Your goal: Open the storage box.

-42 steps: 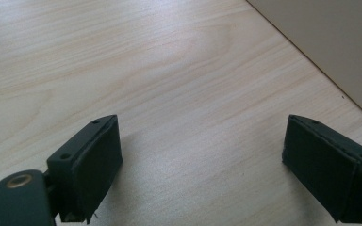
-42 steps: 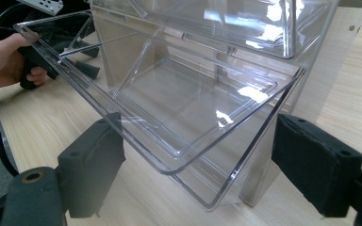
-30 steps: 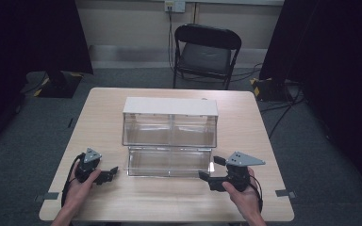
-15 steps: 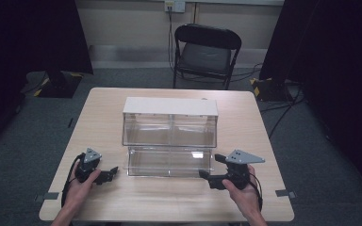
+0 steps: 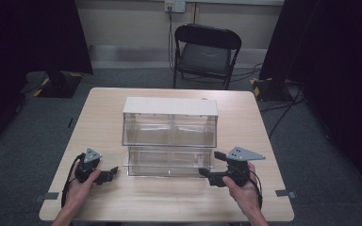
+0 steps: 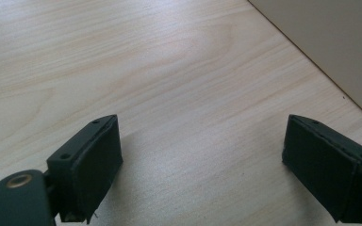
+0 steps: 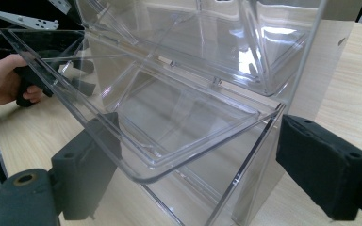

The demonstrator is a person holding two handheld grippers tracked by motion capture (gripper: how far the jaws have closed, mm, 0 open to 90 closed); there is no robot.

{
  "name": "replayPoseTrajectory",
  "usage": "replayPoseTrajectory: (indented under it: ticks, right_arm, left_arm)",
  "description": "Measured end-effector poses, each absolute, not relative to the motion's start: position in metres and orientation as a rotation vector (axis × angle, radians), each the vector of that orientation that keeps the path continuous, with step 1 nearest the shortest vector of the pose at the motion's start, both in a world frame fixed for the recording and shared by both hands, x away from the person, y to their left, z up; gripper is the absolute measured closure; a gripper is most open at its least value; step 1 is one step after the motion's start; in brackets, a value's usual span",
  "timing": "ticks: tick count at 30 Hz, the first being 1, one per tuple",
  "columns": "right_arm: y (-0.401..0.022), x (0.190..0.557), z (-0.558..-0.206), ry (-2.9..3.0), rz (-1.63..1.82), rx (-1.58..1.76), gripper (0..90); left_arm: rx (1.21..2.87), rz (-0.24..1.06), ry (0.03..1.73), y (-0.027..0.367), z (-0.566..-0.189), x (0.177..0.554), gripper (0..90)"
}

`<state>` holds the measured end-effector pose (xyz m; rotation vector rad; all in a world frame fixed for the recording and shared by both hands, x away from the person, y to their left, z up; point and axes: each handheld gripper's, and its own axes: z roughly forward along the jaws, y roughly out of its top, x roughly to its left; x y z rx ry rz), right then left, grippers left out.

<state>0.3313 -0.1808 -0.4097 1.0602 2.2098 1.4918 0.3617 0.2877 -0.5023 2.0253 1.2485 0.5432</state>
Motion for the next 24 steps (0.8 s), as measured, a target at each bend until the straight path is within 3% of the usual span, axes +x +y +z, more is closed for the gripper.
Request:
replayPoseTrajectory:
  ticks: [24]
  right_arm:
    - [-0.178,0.334,-0.398,2.213,1.49,1.054,14.0]
  left_arm:
    - [2.02,0.554,1.258,0.287,-0.502,0.361,11.9]
